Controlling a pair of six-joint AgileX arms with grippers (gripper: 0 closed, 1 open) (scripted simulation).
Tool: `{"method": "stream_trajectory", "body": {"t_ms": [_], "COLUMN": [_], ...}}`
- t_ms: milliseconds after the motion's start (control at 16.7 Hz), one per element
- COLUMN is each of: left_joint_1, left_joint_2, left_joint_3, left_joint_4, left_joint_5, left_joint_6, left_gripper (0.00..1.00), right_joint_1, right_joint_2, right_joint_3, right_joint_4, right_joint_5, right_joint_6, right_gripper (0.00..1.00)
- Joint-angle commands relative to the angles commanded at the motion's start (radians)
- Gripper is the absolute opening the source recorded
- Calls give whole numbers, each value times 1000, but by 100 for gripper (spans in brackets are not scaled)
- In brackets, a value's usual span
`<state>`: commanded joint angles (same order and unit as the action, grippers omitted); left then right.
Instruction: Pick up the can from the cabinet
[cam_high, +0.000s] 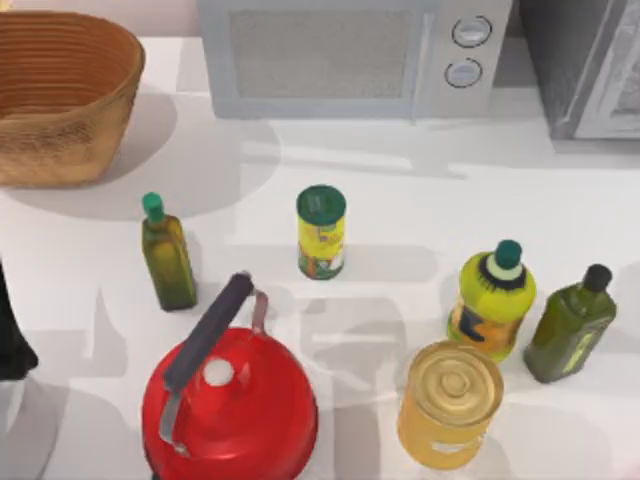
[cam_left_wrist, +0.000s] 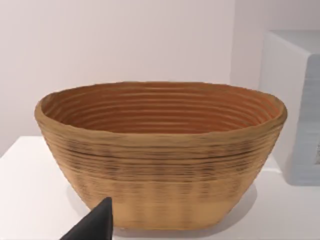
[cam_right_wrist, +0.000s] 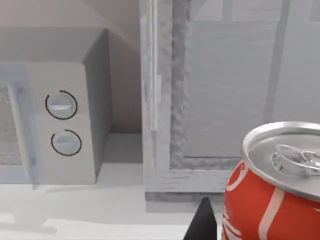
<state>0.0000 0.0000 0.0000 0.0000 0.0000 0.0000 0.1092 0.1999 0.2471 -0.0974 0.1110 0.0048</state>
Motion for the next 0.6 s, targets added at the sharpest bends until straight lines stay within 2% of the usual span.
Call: {"method": "stream_trajectory", "body": {"t_ms": [240,600], "left_joint_1": [0,0], "left_joint_2": [0,0], "left_joint_3": [0,0], "left_joint_4": [0,0], "left_joint_5": [0,0], "left_joint_6": [0,0], "left_gripper": [100,100], "right_joint_1": [-88,-109], "right_joint_2": [-162,-200], "right_joint_3": [-205,-247], "right_joint_4": [79,97], "right_joint_5": [-90,-111], "right_joint_6": [-4,-5], "right_gripper": [0,0]}}
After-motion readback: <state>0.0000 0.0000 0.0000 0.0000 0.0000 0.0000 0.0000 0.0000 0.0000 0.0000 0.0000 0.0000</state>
